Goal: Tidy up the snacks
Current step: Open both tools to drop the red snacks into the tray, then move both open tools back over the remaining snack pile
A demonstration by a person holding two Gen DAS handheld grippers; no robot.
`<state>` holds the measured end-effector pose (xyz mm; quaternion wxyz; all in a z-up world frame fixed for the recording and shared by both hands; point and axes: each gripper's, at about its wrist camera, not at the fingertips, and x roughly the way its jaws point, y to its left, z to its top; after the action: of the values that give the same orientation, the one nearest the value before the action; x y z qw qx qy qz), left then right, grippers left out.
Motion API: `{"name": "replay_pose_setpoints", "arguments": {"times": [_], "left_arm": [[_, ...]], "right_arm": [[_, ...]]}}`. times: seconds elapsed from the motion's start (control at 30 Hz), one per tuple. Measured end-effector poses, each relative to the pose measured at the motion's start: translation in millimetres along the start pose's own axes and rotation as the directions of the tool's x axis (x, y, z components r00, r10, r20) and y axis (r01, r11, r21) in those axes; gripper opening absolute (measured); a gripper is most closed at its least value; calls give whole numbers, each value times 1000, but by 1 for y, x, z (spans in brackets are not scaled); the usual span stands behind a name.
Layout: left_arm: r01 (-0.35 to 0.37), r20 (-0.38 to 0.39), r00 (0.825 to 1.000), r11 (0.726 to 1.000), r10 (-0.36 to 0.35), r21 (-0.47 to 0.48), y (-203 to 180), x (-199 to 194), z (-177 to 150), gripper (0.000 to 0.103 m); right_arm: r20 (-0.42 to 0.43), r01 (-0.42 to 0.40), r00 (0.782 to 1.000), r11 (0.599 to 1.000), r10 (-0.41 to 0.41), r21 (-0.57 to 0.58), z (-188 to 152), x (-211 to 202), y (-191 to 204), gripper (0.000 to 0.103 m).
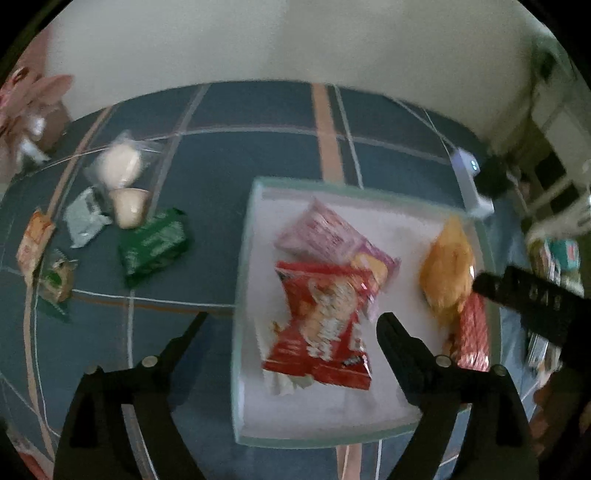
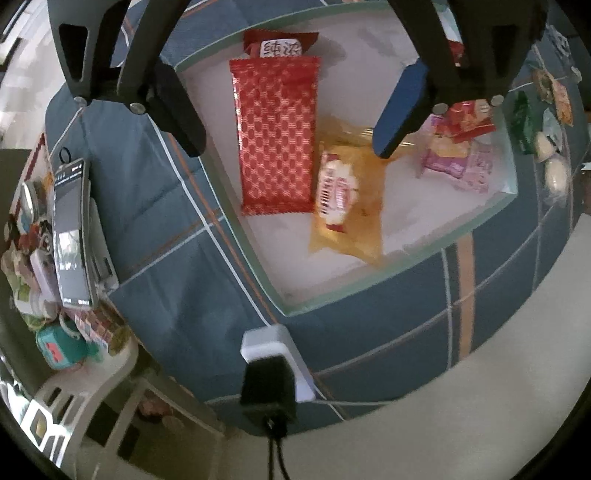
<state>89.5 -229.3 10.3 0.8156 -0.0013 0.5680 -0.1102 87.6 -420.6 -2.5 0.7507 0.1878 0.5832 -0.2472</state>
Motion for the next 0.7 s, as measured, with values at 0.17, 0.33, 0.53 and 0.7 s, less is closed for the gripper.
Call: {"name": "replay_pose_setpoints", "arguments": {"times": [0.17, 0.33, 0.53, 0.7], "left_arm": [[-32, 50, 998, 984, 42, -174, 43, -14, 12, 89], [-89, 64, 992, 955, 111, -283, 82, -20, 17, 89], [-97, 40, 992, 925, 120, -366, 114, -18, 16, 89], [-108, 30, 991, 915, 129, -388, 123, -18, 14, 89]], "right_arm": [[18, -29, 999, 999, 29, -20, -3, -9, 11, 94], [8, -38, 999, 997, 39, -60, -11, -11, 28, 94], [3, -65, 998, 988, 66, -140, -18, -14, 58, 94], [-2, -106, 994, 972, 108, -212, -31, -21, 90, 94]]}}
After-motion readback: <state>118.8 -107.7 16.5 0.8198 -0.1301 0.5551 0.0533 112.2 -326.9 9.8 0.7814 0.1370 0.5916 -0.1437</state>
